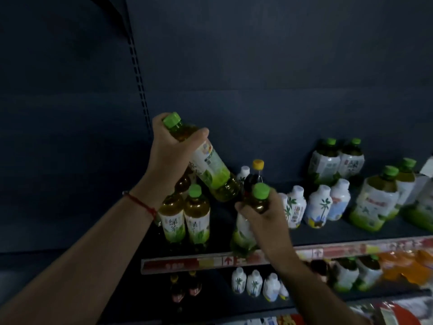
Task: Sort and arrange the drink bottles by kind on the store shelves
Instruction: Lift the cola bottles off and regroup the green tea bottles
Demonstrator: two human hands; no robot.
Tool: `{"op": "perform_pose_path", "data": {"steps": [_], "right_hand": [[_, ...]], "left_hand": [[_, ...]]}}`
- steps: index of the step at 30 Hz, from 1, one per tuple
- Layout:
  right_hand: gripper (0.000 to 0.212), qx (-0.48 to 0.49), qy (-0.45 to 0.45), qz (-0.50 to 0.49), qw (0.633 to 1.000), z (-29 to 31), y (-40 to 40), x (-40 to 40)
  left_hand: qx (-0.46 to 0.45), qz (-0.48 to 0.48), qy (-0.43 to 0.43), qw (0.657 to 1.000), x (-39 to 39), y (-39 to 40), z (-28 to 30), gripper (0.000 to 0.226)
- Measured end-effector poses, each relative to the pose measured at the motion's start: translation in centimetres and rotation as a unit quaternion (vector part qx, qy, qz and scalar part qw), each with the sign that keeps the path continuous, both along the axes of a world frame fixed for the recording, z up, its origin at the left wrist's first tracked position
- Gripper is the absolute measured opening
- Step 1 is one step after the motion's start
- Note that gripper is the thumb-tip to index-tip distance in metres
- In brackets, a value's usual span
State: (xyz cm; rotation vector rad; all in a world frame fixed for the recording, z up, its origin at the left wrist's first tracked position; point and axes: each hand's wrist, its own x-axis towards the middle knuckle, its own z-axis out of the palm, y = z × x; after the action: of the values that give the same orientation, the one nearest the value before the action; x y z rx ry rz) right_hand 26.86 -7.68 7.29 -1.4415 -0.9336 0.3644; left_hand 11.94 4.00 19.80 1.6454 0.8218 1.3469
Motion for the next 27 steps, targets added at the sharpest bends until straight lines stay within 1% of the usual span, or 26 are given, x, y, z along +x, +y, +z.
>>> {"op": "perform_pose_path", "data": {"steps": [2,4,7,9,11,13,16,18,21,24,26,27], "right_hand": [[0.029,-0.021,-0.032,0.061,0.997,-1.0,1.9,0.4],[0.030,-0.030,-0.051,0.126,0.990,-2.1,3.2,0.4],[0.039,-0.056,-0.117,0.150,0.980,-3.4,4.9,0.6],[0.046,-0.074,-0.136,0.169,0.973,-3.8,5.9,1.0],[0.056,-0.092,-0.151,0.172,0.969,-4.1,6.6,1.3],[0.059,-0.078,-0.178,0.150,0.969,-4.4,6.9,1.2],[0.061,-0.049,-0.253,0.077,0.963,-5.2,7.3,0.8],[0.065,-0.046,-0.262,0.040,0.963,-5.3,7.4,0.5],[0.069,-0.033,-0.259,0.018,0.965,-5.4,7.4,0.2],[0.069,-0.039,-0.262,0.003,0.964,-5.5,7.3,-0.1],[0.071,-0.052,-0.290,-0.023,0.955,-5.6,7.3,-0.2],[0.071,-0.060,-0.301,-0.033,0.951,-5.6,7.3,-0.2]], "left_hand": [[-0.026,0.001,0.024,0.999,1.7,2.4,-0.1,0.060],[-0.016,0.002,0.103,0.995,3.4,4.7,-1.2,0.063],[0.036,-0.012,0.254,0.966,5.6,7.4,-3.4,0.062],[0.037,-0.029,0.316,0.948,6.5,9.0,-4.7,0.057],[0.031,-0.034,0.365,0.930,7.1,10.5,-5.8,0.044],[0.028,-0.037,0.366,0.929,7.6,11.8,-6.3,0.030],[0.042,-0.030,0.317,0.947,7.8,13.4,-5.6,0.021],[0.055,-0.042,0.331,0.941,7.7,14.0,-5.3,0.013],[0.032,-0.127,0.391,0.911,7.6,13.5,-6.7,0.014],[0.039,-0.186,0.479,0.857,7.2,12.9,-9.1,0.017],[0.025,-0.209,0.499,0.841,7.1,12.6,-10.0,0.018],[0.016,-0.215,0.495,0.842,7.0,12.5,-10.1,0.022]]}}
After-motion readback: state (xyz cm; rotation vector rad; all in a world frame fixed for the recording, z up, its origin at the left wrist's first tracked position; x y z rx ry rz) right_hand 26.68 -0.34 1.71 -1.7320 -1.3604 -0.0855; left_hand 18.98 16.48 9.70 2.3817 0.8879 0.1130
